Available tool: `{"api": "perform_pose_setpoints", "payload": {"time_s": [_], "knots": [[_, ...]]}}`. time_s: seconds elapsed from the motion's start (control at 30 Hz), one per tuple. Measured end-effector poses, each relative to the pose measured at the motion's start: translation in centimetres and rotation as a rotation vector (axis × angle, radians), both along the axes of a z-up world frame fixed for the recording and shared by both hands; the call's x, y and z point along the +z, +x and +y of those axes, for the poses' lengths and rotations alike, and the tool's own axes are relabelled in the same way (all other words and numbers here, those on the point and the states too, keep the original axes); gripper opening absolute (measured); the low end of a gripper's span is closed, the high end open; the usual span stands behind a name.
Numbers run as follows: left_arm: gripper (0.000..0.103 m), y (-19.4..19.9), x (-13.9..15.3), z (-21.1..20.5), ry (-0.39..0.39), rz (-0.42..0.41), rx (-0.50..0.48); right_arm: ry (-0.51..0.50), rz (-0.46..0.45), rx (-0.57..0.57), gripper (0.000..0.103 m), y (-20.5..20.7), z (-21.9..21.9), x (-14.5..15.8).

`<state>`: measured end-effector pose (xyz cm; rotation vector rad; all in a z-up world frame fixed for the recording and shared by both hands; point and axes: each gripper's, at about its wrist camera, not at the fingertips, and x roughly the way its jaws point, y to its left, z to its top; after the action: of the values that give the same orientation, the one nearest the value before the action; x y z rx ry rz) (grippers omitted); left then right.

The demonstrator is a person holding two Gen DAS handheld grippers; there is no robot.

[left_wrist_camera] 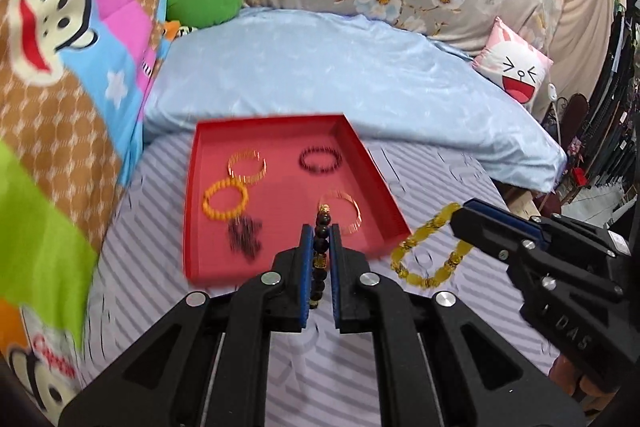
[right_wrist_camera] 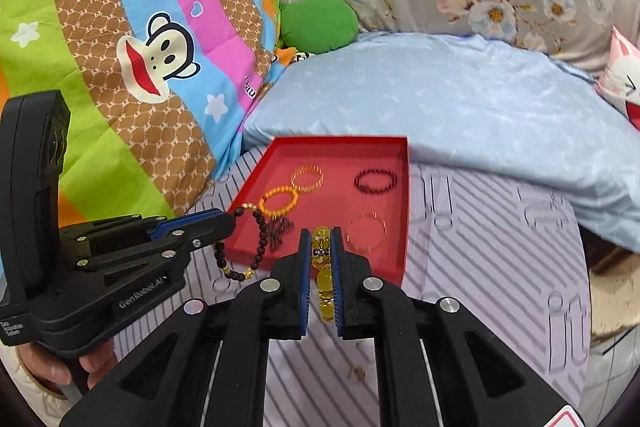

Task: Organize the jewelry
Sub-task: 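Carry both bracelets into the red tray and open both tools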

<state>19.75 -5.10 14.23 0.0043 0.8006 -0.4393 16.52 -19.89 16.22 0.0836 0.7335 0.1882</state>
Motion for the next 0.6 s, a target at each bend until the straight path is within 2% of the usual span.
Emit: {"api": "perform_pose_setpoints", "payload": {"time_s": [0.27, 0.6], "knots": [[0.008, 7.9, -2.3, -1.2, -0.026, 0.072, -0.005, 0.004, 0.035, 0.01, 0.009, 8.5, 0.0, -1.5], [0.008, 12.7, -7.8, -1.4, -0.003, 0.174, 0.032, 0.045, 0.154, -0.01, 0.009, 15.8, 0.4, -7.4]]}}
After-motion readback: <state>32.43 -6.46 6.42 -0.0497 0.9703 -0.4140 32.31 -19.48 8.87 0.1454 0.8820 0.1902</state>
